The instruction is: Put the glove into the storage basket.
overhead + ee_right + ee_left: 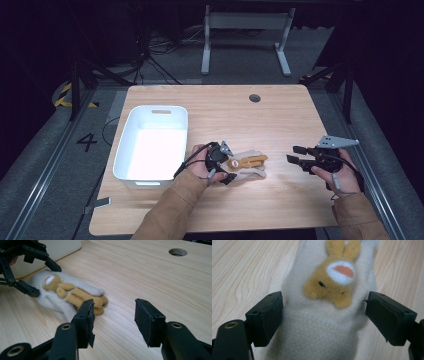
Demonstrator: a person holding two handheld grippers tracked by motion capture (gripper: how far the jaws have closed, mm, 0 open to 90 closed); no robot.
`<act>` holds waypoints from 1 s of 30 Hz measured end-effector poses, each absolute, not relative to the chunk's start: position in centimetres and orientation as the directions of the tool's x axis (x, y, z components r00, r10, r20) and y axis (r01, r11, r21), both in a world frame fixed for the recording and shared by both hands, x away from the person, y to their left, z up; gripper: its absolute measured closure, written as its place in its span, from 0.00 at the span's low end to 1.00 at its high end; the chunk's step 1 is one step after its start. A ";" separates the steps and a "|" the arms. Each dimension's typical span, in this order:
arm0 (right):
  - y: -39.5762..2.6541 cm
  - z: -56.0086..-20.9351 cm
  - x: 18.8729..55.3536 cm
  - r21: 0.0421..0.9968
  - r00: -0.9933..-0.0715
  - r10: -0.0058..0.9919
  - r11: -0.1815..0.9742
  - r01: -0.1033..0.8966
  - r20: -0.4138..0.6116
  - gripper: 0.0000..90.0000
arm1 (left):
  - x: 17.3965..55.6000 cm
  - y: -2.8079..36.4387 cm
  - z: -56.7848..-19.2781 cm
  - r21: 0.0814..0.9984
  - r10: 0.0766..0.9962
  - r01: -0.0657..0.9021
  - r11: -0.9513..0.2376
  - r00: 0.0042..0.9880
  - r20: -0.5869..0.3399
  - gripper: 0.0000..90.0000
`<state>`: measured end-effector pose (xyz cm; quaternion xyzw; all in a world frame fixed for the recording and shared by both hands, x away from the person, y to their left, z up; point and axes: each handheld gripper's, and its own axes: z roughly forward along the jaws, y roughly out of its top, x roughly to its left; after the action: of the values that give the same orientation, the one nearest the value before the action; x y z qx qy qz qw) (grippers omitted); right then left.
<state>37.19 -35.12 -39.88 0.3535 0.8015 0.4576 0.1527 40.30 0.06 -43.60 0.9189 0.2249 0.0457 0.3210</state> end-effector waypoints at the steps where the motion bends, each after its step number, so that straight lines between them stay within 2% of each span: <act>1: -35.1 -39.9 37.2 0.842 -0.704 0.705 0.332 0.426 0.079 0.57 | 40.3 0.1 -43.6 0.606 0.437 0.379 -0.700 0.898 -0.057 0.18; 17: -34.6 -40.0 37.2 0.838 -0.715 0.695 0.345 0.422 0.074 0.56 | 40.3 -1.0 -45.5 0.584 0.435 0.365 -0.725 0.900 -0.023 0.15; 26: -34.6 -40.0 37.2 0.838 -0.714 0.696 0.347 0.422 0.071 0.56 | 40.5 -1.4 -46.4 0.605 0.408 0.336 -0.722 0.913 -0.019 0.07; 30: -34.5 -40.2 37.3 0.835 -0.714 0.697 0.350 0.425 0.071 0.56 | 40.6 -1.9 -46.8 0.620 0.410 0.332 -0.711 0.912 -0.018 0.00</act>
<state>37.26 -34.53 -40.15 0.3472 0.8077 0.4523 0.1503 40.55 -1.87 -46.79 0.9229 0.2010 0.0607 0.3229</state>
